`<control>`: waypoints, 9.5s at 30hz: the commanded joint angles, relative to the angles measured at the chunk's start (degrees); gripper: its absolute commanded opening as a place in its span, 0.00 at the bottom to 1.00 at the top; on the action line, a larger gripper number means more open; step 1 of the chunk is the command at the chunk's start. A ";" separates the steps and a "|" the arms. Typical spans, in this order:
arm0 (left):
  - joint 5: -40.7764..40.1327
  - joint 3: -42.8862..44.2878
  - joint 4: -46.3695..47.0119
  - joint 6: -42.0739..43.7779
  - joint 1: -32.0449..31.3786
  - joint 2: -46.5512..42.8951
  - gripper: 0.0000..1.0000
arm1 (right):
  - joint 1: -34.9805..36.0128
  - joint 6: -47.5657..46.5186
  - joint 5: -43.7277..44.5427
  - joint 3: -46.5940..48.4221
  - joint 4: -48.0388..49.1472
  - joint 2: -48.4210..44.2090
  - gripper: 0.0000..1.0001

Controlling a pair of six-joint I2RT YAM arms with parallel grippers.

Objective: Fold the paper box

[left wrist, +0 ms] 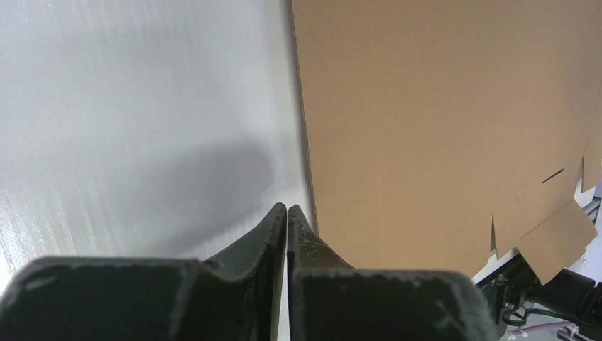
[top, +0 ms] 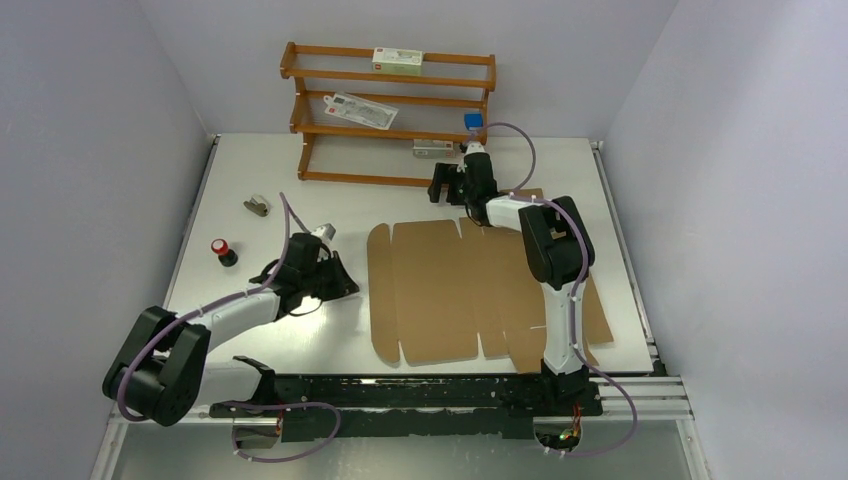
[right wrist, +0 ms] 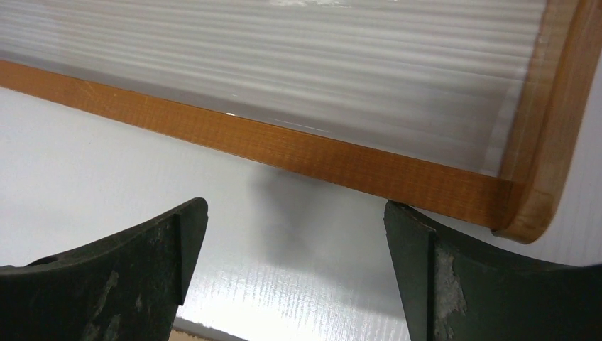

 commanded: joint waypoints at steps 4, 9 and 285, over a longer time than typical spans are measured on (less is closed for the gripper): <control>1.32 2.06 1.10 1.87 0.23 1.26 0.23 | -1.52 -2.68 -2.91 3.79 2.51 0.88 1.00; 0.34 5.52 -0.91 3.11 0.23 1.79 0.35 | -4.14 -2.11 -3.06 7.10 1.45 3.52 1.00; -13.05 60.19 -19.54 15.88 3.43 38.50 0.31 | -3.23 -6.69 -2.17 19.69 -37.11 -4.62 0.23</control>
